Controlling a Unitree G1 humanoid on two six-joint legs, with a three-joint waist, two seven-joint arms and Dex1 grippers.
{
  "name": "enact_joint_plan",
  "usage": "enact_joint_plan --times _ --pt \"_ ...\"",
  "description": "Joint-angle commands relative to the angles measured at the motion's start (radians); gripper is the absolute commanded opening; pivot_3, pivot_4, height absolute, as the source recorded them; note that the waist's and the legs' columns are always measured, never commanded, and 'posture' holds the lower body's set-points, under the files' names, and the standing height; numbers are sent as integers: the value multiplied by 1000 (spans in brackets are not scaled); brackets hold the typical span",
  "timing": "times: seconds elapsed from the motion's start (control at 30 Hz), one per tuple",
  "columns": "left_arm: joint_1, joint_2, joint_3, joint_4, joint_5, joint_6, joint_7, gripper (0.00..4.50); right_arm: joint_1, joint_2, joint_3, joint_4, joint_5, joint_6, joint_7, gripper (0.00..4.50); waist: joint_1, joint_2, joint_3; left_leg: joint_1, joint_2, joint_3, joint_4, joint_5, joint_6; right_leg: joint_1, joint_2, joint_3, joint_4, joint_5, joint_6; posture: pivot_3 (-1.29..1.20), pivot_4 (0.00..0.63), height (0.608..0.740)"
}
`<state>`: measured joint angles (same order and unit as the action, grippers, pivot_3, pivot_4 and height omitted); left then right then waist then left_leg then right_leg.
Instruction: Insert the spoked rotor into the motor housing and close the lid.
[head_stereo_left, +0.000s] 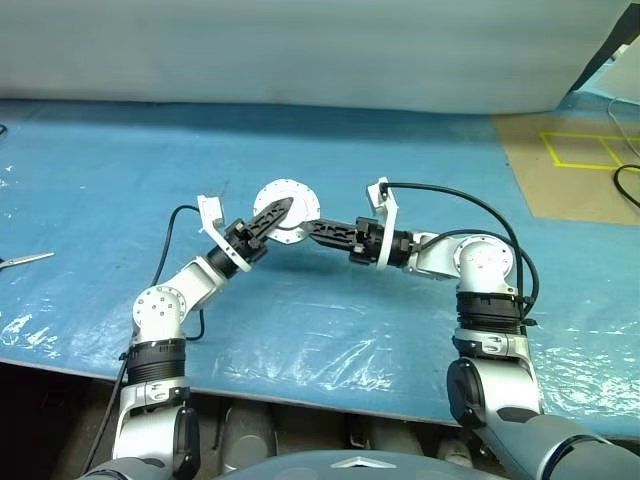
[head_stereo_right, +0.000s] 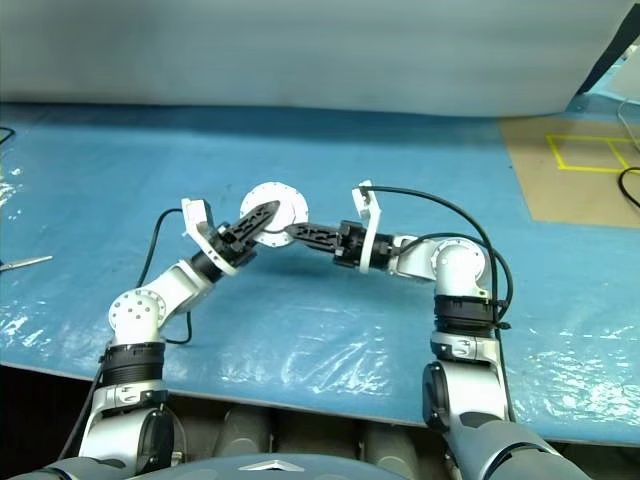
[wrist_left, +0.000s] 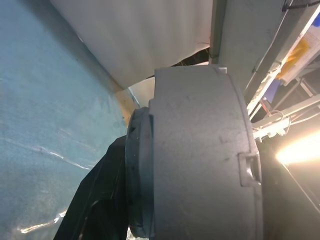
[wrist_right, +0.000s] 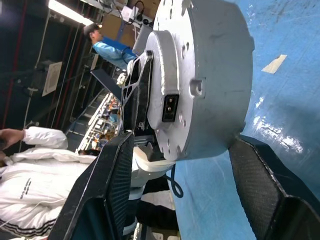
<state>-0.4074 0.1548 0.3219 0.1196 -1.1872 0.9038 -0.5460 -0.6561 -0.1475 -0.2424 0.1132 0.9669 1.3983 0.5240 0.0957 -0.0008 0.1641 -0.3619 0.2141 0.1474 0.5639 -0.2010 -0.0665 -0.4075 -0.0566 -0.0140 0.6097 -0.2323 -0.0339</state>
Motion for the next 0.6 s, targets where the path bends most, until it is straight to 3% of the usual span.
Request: enact_joint_plan --times 0.03,0.23,0.43,0.6 --pt "-33 5 32 -18 -16 -34 -20 2486 -35 10 -12 -21 48 8 14 3096 0 0 0 0 0 0 0 0 0 0 0 0 0 0 0 0 150 740" --pt "-90 -3 85 42 76 -189 58 2486 -37 11 -12 -17 43 2 9 3096 0 0 0 -1 0 0 0 0 0 0 0 -1 0 0 0 0 150 740" --pt "-134 65 144 164 231 -375 132 2486 -28 -3 0 -21 21 -35 7 3096 -2 0 0 0 1 -1 1 0 0 0 0 -1 0 0 0 0 150 740" --pt "-152 113 148 306 320 -420 126 2486 -3 -13 25 -27 1 -61 5 3096 3 0 0 -4 0 -2 1 0 0 0 0 -4 -1 0 0 0 150 740"
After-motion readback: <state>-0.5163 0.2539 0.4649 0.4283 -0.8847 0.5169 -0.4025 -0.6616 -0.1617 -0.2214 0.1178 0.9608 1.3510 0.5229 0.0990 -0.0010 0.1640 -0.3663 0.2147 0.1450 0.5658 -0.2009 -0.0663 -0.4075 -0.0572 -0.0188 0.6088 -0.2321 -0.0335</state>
